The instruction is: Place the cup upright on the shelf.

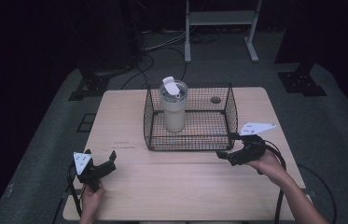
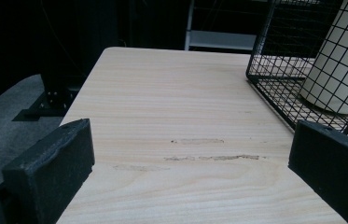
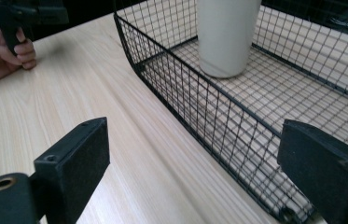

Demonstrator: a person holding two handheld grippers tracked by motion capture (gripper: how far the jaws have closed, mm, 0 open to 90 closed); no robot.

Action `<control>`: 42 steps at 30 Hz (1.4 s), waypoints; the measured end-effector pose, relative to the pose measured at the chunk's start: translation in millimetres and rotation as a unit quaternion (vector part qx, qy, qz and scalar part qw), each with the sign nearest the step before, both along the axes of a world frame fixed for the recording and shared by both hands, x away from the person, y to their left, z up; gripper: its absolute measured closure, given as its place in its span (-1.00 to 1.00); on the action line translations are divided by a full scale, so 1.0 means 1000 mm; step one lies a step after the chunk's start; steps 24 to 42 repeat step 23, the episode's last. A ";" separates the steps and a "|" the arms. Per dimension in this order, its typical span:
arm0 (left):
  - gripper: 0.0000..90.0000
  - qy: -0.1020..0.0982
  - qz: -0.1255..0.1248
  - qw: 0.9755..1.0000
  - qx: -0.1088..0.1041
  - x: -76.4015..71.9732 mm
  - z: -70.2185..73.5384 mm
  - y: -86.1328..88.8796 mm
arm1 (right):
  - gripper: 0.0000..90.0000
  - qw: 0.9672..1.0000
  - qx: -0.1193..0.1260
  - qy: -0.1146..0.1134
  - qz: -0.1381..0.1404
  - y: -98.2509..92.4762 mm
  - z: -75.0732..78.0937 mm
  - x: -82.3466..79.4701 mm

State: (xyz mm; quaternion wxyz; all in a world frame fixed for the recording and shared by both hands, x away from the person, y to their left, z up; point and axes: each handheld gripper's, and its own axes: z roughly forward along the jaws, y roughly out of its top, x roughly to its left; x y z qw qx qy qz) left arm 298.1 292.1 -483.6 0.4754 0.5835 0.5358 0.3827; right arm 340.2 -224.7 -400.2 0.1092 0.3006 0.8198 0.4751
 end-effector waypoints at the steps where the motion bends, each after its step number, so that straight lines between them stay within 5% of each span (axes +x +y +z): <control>1: -1.00 0.000 0.000 1.000 0.000 0.000 0.000 0.000 | -0.81 1.000 -0.004 0.001 -0.002 -0.002 -0.002 -0.001; 18: -1.00 -0.001 -0.002 1.000 0.002 -0.001 0.000 -0.001 | -0.81 1.000 -0.006 0.006 -0.022 -0.019 -0.029 -0.023; 23: -1.00 0.000 -0.003 1.000 -0.003 -0.001 0.000 0.000 | -0.81 0.998 -0.029 -0.025 -0.044 -0.017 -0.044 -0.039; 42: -1.00 0.000 -0.003 1.000 -0.003 -0.001 0.000 0.000 | -0.81 0.998 -0.029 -0.025 -0.044 -0.017 -0.044 -0.039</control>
